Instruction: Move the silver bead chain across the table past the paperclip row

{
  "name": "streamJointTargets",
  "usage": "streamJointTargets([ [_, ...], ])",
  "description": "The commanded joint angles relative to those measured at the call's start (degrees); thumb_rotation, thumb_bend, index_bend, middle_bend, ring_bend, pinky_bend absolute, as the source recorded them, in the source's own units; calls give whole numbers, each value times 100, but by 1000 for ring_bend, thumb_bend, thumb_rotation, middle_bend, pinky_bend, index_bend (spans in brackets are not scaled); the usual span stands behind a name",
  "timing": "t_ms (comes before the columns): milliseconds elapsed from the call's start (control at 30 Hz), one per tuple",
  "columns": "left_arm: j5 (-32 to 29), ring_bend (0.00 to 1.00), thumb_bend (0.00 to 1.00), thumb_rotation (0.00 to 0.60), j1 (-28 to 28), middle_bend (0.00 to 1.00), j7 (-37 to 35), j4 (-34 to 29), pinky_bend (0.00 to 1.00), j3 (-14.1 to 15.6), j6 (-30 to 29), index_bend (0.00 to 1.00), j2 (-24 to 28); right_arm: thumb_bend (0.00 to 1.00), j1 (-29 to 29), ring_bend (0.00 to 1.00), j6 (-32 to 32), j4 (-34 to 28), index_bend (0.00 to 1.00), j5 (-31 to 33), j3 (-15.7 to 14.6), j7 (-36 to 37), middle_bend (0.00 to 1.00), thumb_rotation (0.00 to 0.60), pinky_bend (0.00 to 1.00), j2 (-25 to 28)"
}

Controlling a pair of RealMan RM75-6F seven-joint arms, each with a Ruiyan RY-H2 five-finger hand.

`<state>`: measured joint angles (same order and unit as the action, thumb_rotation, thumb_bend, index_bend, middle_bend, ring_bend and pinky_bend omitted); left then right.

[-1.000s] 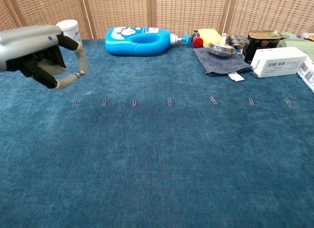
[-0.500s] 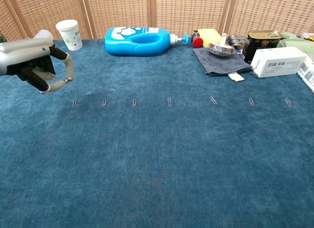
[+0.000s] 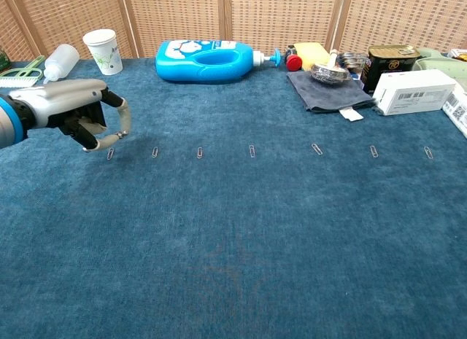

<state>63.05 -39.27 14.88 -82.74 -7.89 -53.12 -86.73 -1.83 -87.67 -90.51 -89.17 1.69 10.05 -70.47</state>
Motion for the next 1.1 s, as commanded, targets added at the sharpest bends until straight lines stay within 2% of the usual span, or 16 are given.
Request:
streamJointTargets([
  [33, 36, 1000, 443, 600, -51, 1000, -73, 147, 1000, -8, 66, 640, -103, 301, 2, 124, 20, -1, 0, 17, -6, -8, 50, 600, 90, -8],
  [300, 92, 1000, 442, 600, -169, 1000, -314, 674, 1000, -80, 213, 640, -405, 301, 38, 125, 15, -46, 0, 145, 37, -131, 50, 600, 93, -28],
  [600, 179, 1000, 442, 600, -197, 1000, -482, 946, 1000, -55, 294, 640, -568, 301, 38, 127, 67, -135, 0, 140, 15, -124, 50, 600, 104, -25],
  [867, 224, 1000, 442, 600, -180, 1000, -538, 929, 1000, -74, 262, 640, -505, 301, 67, 127, 29, -116, 0, 102, -4, -36, 50, 600, 104, -28],
  [1100, 422, 1000, 443, 600, -164, 1000, -623, 520, 1000, -168, 55, 640, -263, 301, 88, 127, -26, -121, 0, 42, -15, 5, 50, 600, 104, 0],
])
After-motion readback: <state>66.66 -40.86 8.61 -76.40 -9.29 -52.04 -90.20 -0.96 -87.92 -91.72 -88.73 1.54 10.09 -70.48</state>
